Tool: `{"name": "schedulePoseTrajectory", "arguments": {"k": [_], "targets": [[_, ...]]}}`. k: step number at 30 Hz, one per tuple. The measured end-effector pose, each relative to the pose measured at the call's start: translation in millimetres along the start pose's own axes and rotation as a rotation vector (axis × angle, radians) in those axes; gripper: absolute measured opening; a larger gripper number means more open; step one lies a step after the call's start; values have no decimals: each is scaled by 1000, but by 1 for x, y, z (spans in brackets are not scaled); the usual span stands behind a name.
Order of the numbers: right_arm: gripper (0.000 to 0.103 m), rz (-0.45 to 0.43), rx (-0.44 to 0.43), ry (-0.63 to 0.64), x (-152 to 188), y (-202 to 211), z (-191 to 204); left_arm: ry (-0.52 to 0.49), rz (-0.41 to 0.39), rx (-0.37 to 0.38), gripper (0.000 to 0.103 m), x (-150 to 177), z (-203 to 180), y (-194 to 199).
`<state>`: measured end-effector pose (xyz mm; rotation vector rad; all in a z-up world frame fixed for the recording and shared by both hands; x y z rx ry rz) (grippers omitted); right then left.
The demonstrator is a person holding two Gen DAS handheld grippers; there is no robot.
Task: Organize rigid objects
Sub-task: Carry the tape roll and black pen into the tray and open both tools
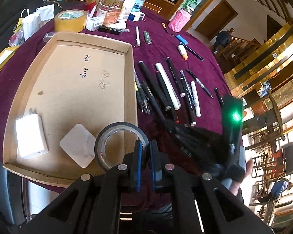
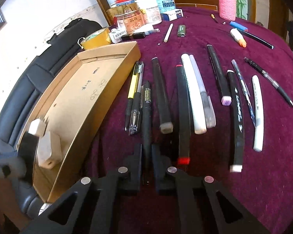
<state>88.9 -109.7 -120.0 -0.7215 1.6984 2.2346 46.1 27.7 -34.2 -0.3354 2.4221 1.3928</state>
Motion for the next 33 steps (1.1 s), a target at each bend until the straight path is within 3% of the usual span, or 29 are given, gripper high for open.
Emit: {"name": "schedulePoseTrajectory", "arguments": {"k": [7,13,17,28,33], "targets": [[9,-38,-20,-53,27,29,-3,18,-13,-11,7,-1,9,7],[9,-137,-103,-82,22,71,10,30,-40,-52,7,-11,22,20],[9,-153,-168,-46,12,82,34,49,-53,-84,7,-25,36,27],[10,-94,-198,60,-18,40,99,111,28,-140,7,-54,93,3],[10,-52,-183,80,-29,15,112,144,45,-127,7,-63,110,-9]]}}
Point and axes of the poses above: each gripper's, at about its wrist camera, not at the fingertips, and y roughly against the way its jaws point, z to its left, x to its underside, the point moved 6 cm from there along -y, roughly the way its jaws point, and after that the axes turned 4 degrees about x, right-handed, at the moved point
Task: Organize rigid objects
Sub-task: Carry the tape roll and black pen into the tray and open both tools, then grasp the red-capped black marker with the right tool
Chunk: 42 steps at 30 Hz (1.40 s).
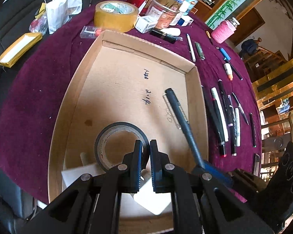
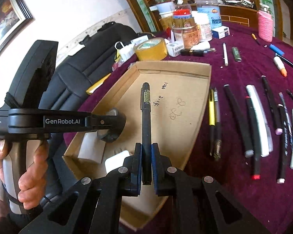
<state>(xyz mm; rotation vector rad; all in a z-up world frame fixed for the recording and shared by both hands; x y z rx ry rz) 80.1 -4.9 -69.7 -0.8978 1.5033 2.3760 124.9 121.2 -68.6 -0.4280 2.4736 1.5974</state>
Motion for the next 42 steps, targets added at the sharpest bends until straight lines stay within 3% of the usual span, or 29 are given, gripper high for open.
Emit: {"name": "schedulePoseTrajectory", "arguments": {"k": [9,23,25,27,29,32,36,42], "targets": [[10,77,63,19,-6,-41,2,3,33,-1,8,-3,9,-20],[11,127,111,83,-2,-59,13,32,31,41,13,-2,16,-31],[11,121,112,81,-2,-60,13,33,25,52,21,-1,15,-29],[11,121,111,82,-1,-60,14,38,6,48,49,0,16,-24],[12,112,85,65,-1,-55,14,26,-32,42,61,1,13,-18],[19,98,44,46,2,-44,11,28,-50,64,61,5,11,-12],[19,72,-20,33,13,-20,7,47,-92,92,61,12,4,-1],[33,-8,-142,-103,36,25,-26,-4,-142,61,61,34,-41,7]]}}
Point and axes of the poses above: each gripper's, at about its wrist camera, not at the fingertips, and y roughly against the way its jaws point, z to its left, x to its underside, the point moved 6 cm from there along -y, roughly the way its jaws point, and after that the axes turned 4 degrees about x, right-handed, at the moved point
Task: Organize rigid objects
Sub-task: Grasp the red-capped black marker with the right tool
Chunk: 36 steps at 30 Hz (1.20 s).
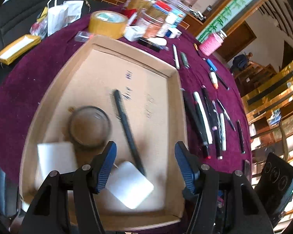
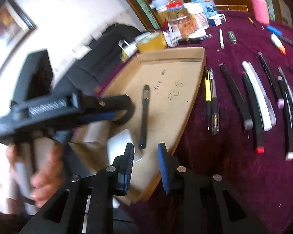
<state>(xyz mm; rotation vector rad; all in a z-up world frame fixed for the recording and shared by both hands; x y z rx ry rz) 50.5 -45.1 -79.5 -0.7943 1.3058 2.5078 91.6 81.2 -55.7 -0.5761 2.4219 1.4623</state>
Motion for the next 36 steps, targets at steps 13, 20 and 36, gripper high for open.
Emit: {"name": "schedulePoseTrajectory", "arguments": {"k": [13,20,36], "targets": [[42,-83,120,-169,14,51,-88,-123,42,8,61,20,-79,-26],[32,-53,163,-197,-1,40,-110,-123,25,-30,61,27,-70,-21],[14,74,313,-123,-52,-7,-132,-126,-4,5,61,24,-65,-11]]}}
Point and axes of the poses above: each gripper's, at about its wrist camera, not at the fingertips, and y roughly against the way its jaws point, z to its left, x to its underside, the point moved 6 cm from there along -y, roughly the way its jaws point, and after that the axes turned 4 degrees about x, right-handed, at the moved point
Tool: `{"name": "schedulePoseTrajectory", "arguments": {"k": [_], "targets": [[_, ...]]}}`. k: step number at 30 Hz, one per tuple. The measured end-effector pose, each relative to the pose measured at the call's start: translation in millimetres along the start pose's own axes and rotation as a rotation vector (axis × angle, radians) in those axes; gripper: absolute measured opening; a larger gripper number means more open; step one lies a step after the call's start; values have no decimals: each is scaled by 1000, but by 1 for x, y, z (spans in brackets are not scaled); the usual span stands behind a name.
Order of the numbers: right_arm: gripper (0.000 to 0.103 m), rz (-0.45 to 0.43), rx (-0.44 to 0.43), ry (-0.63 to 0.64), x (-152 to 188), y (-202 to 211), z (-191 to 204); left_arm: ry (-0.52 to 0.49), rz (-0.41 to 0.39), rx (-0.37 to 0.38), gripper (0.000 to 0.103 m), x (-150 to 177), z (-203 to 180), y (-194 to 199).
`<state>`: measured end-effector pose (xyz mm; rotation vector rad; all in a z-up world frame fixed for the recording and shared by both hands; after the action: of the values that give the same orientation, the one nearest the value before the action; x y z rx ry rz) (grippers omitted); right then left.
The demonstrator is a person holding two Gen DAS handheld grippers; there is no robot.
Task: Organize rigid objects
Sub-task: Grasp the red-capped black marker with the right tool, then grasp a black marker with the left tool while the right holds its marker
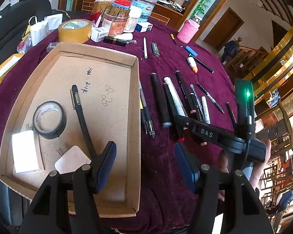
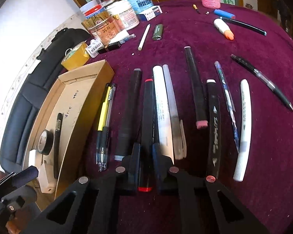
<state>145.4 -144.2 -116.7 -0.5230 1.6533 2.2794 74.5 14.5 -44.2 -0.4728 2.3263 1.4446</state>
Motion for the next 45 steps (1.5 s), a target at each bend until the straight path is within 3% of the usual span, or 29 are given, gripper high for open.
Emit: {"name": "schedulePoseTrajectory", "arguments": {"k": [9,20,23,28,34,37,39,45], "targets": [[17,-2,42,50,-12,-10,11,-2,13,-4,61,0,-3,-1],[20,3,21,44,-20,-19,10,-14,33,-26,61,-8,-14,-8],[19,-2,20,53,-12,-14,10,-28,48,-25,61,-13,-21,-15],[18,1,-71,36,20,5,4,-59,73,-19,61,-23,-35,-32],[18,-3,-84,51,58,23,-1,-73,95,-28,61,-37,-46,-59],[18,-18,-86,77,64,26,-2,-74,125,-36,53,-49,-46,-79],[18,-28,-106,76,62,25,-4,-58,161,-45,37,-59,-41,-92],[18,-40,-157,34,59,22,-9,-22,217,-89,34,-80,-30,-123]]}}
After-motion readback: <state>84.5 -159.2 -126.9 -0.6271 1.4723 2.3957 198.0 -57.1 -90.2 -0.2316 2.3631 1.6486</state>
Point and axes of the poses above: each gripper's, at about its wrist camera, not at the fingertips, and y roughly against the way its jaws point, z to its left, x to its underside, the point moved 6 cm from there along -y, roughly the way its jaws point, and after that the axes turned 4 degrees about x, right-handed, at the moved point
